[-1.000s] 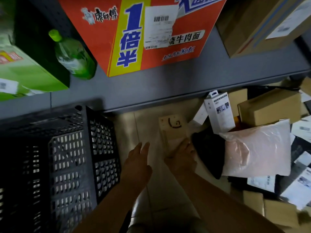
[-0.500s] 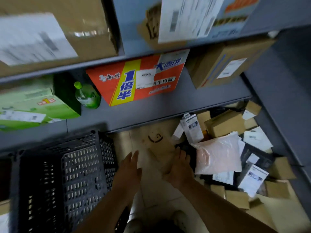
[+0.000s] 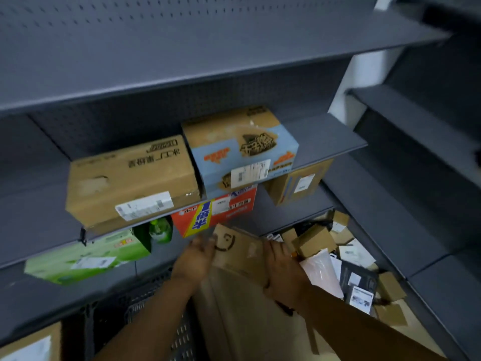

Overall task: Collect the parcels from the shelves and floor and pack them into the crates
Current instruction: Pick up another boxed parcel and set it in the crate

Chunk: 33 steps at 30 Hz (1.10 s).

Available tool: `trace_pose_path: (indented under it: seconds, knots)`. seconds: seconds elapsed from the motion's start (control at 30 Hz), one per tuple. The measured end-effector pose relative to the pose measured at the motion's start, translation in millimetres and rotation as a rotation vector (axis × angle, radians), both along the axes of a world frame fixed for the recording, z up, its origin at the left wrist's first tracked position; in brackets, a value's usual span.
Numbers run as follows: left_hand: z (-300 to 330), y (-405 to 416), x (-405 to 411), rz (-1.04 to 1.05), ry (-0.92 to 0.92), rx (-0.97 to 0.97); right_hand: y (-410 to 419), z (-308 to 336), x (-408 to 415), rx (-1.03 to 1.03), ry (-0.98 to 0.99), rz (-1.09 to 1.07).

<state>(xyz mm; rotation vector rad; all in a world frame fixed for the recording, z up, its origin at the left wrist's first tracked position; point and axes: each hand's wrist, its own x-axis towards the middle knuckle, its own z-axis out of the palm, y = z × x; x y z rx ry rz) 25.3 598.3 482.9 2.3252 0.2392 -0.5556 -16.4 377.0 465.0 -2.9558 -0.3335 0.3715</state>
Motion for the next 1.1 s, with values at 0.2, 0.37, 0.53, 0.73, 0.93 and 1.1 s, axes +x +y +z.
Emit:
trace_pose_path:
  seconds: [0.2,0.37,0.53,0.73,0.93,1.1]
  knots:
    - [105,-2,-7,0.455,0.255,-0.605,7,92,-18,-0.163,-0.151,0.186]
    - [136,17,-28,0.37,0.396,-0.522,9,144,-43,-0.278,-0.258,0.28]
    - [152,23,-49,0.332,0.4,-0.674,9,180,-73,-0.281,-0.411,0.241]
    - [167,20,-81,0.313,0.238,-0.72,7,192,-99,-0.035,-0.569,0.153]
    - [181,15,-135,0.331,0.053,-0.751,8,194,-134,0.695,-0.249,-0.332]
    - [186,2,-207,0.402,-0.056,-0.811,3,190,-178,0.839,-0.204,-0.403]
